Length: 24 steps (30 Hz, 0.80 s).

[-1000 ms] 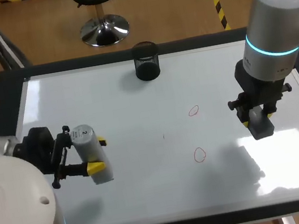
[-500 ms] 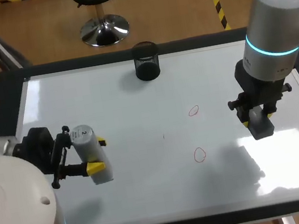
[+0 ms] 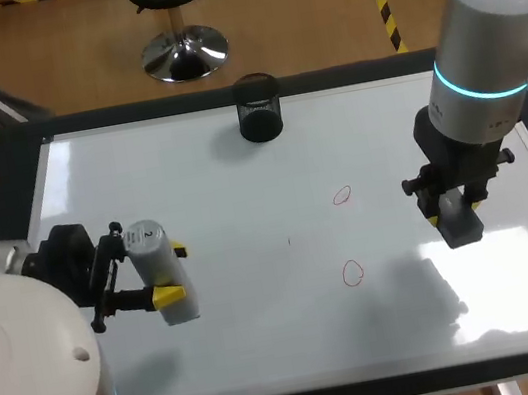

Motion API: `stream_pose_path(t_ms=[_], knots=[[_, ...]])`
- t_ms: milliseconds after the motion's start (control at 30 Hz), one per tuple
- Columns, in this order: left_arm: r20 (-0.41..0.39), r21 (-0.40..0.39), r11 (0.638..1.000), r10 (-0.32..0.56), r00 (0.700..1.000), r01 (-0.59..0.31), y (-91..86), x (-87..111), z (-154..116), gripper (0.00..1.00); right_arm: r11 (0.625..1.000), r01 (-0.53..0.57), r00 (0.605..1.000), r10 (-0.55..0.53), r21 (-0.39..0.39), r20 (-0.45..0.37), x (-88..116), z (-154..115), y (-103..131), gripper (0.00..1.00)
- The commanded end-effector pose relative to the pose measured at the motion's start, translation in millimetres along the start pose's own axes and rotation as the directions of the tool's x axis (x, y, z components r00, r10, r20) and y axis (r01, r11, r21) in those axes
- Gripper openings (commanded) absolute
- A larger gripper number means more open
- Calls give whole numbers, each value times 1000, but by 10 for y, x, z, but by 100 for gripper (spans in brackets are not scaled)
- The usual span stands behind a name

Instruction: Pick up the inspection probe, press it on each red-marked spot on the whiteboard one by one, put down the probe, pick up the eraser, and wipe off all the red marks.

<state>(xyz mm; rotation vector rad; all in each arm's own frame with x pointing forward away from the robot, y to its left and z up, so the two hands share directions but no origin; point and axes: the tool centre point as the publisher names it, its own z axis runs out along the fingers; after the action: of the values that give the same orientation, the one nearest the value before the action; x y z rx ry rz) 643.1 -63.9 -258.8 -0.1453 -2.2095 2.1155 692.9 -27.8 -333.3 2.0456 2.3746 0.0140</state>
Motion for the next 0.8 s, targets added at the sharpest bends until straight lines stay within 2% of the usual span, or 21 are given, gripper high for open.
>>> stream_pose_path(t_ms=[33, 200, 400, 800], knots=[[1, 3, 1000, 2, 1000, -2, -2, 3, 0, 0, 1000, -7, 1000, 7, -2, -17, 13, 87, -47, 0], [1, 3, 1000, 2, 1000, -2, -2, 3, 0, 0, 1000, -22, 1000, 22, -9, -17, 111, 74, -167, 0], [1, 3, 1000, 2, 1000, -2, -2, 3, 0, 0, 998, -64, 997, 64, -3, 38, 294, 127, -288, 0], [1, 3, 1000, 2, 1000, -2, -2, 3, 0, 0, 995, -94, 994, 95, -32, 46, 677, 238, -425, 0]])
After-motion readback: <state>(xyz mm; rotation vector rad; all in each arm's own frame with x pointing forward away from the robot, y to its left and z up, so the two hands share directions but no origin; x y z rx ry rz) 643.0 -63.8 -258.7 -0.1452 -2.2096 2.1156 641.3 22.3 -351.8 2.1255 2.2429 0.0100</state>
